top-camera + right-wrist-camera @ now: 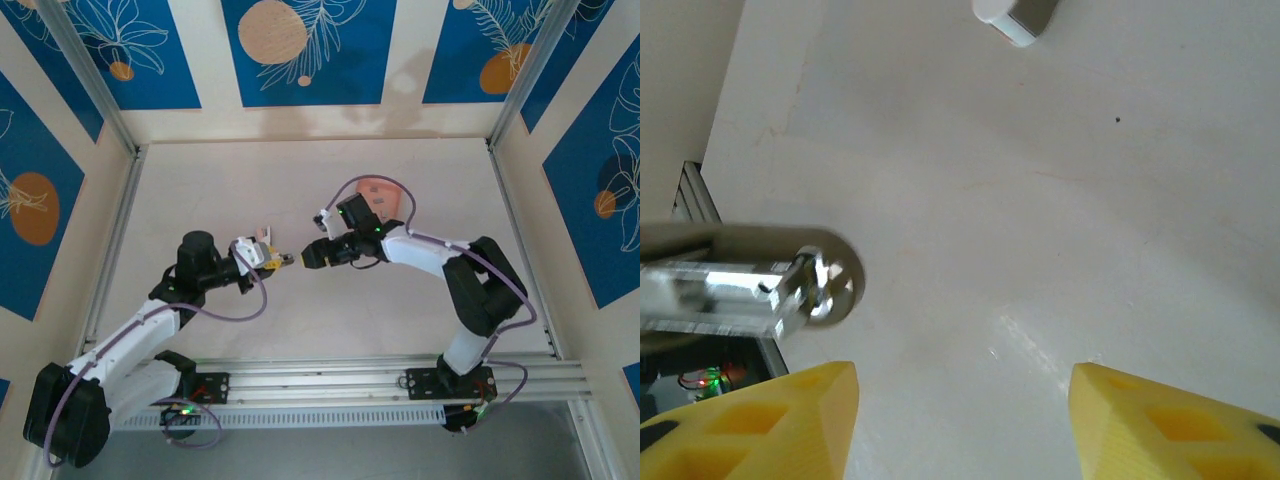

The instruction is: Load the staples into the stapler

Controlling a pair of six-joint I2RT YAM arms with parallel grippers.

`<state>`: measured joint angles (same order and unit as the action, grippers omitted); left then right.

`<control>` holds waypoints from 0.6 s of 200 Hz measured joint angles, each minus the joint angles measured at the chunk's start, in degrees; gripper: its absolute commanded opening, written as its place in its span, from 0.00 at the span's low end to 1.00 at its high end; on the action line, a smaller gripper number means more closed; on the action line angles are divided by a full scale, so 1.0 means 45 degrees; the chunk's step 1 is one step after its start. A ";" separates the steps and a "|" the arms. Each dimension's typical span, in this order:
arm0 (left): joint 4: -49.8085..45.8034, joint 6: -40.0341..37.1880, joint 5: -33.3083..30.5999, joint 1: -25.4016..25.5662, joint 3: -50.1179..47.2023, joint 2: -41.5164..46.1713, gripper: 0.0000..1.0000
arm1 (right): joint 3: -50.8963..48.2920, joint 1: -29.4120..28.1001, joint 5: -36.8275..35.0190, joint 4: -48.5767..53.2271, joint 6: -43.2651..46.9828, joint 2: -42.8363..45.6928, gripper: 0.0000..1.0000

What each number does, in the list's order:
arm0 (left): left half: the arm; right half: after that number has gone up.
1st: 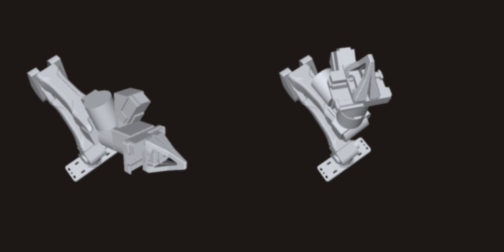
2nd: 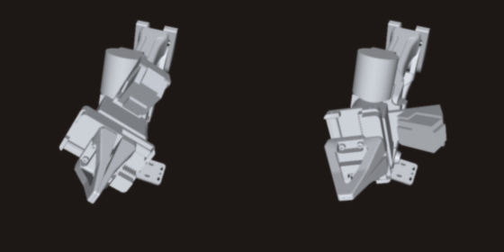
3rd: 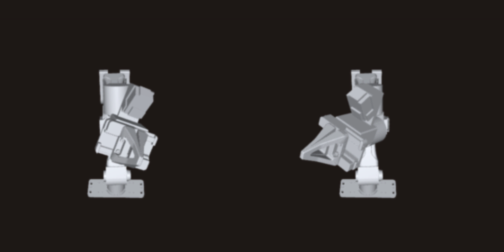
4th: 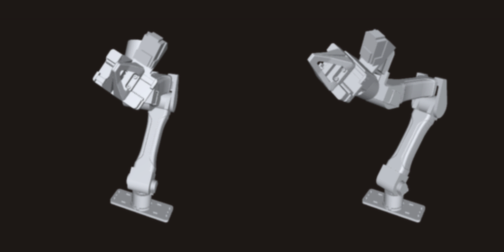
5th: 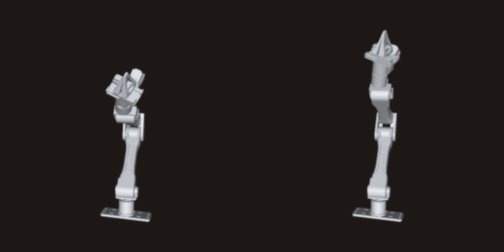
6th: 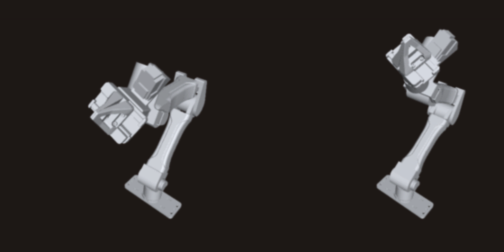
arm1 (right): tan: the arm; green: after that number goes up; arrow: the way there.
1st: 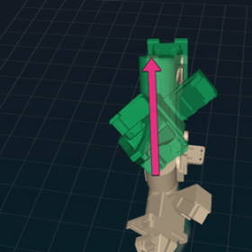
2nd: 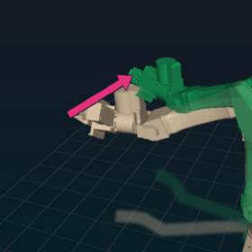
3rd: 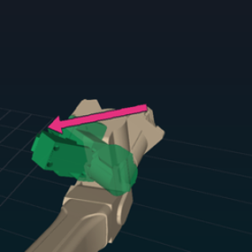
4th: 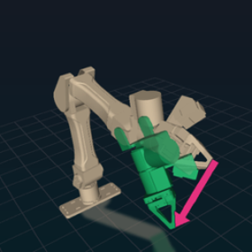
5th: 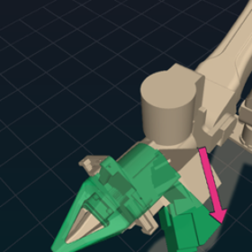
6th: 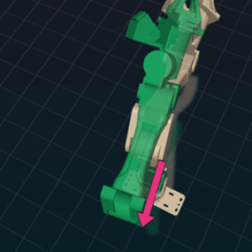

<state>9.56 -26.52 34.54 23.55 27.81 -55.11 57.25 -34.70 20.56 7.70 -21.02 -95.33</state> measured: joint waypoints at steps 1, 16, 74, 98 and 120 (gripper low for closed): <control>-0.0005 0.0000 0.0000 0.0000 0.0005 0.0000 0.00 | -0.0024 0.0005 0.0000 -0.0015 0.0019 0.0049 0.60; -0.0049 0.0000 0.0097 0.0000 0.0087 0.0000 0.00 | -0.0714 0.0199 -0.0010 -0.0622 0.0840 0.1107 0.60; -0.0539 -0.0005 0.1394 0.0000 0.0855 -0.0291 0.01 | -0.1773 0.0340 0.0699 -0.2293 0.7140 0.3356 0.62; -0.0685 -0.0015 0.1817 0.0000 0.1069 -0.0374 0.01 | -0.1520 -0.0117 0.0923 -0.1836 0.9855 0.3371 0.63; -0.0724 -0.0053 0.2142 0.0000 0.1083 -0.0403 0.02 | -0.1093 -0.0617 0.1117 -0.1564 1.1322 0.3157 0.64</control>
<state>6.31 -26.76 44.18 23.55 32.69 -56.93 52.34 -37.47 25.58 0.67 29.93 -81.12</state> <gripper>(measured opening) 0.208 0.637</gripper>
